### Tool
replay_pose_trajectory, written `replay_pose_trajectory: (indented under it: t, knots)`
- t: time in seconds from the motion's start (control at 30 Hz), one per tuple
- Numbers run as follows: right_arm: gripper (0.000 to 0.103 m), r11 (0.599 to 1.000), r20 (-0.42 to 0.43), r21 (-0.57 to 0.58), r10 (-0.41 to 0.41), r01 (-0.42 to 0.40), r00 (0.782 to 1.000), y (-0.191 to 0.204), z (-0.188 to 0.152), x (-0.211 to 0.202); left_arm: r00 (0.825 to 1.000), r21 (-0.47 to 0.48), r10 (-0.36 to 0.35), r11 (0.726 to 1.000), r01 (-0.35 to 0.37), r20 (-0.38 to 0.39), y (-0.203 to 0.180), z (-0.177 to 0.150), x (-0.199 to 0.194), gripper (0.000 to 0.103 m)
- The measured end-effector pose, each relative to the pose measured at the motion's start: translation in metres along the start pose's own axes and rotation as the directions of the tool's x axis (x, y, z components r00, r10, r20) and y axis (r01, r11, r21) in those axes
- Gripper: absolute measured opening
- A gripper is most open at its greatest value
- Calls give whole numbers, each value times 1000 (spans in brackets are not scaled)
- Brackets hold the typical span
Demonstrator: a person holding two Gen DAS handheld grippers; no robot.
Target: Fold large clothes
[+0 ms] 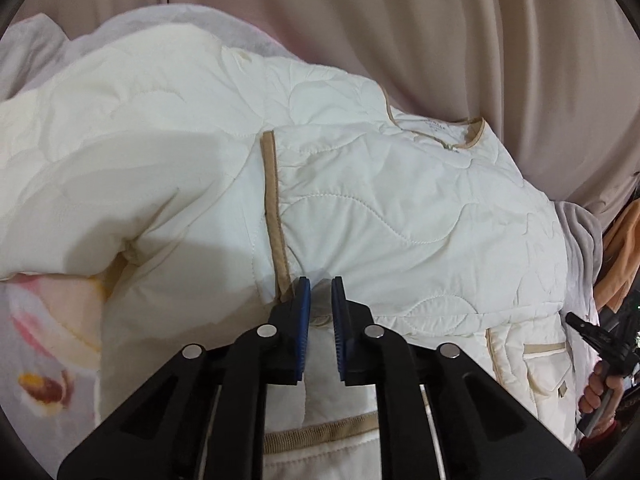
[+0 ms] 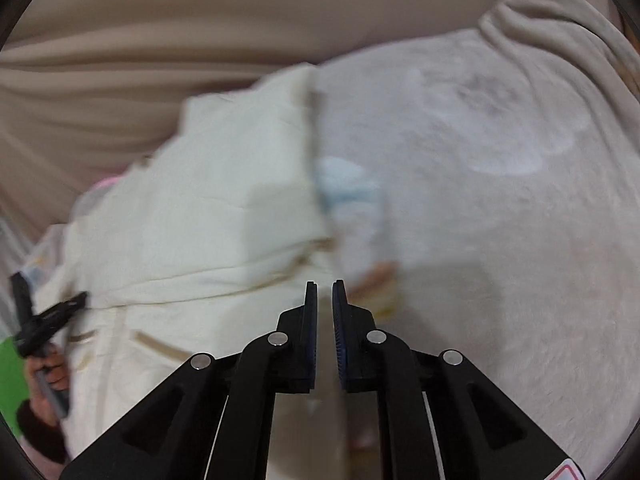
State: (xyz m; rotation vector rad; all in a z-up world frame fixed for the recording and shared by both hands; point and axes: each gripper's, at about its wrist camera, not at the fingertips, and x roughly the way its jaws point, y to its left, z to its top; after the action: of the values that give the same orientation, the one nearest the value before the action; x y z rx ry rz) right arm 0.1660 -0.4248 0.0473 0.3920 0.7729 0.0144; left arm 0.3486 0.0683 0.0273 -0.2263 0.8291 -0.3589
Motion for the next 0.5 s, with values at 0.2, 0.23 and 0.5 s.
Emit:
replay_pose_trajectory:
  t: [0.2,0.23,0.5]
  knots:
    - [11,991,-30,-136,-14,10,999,57,11,28,999,17,47,999,-46,-21,-3,0,7,12]
    - [9,989,-47,-139,-54,47,997,55,9,39,999,-7,34,999,-34,-15,-1,-1,4,12]
    - [15,996,-61,-62,-61,57,996,51,-7,31,989,-200,101,977,-78,109,85,-9,-83,46]
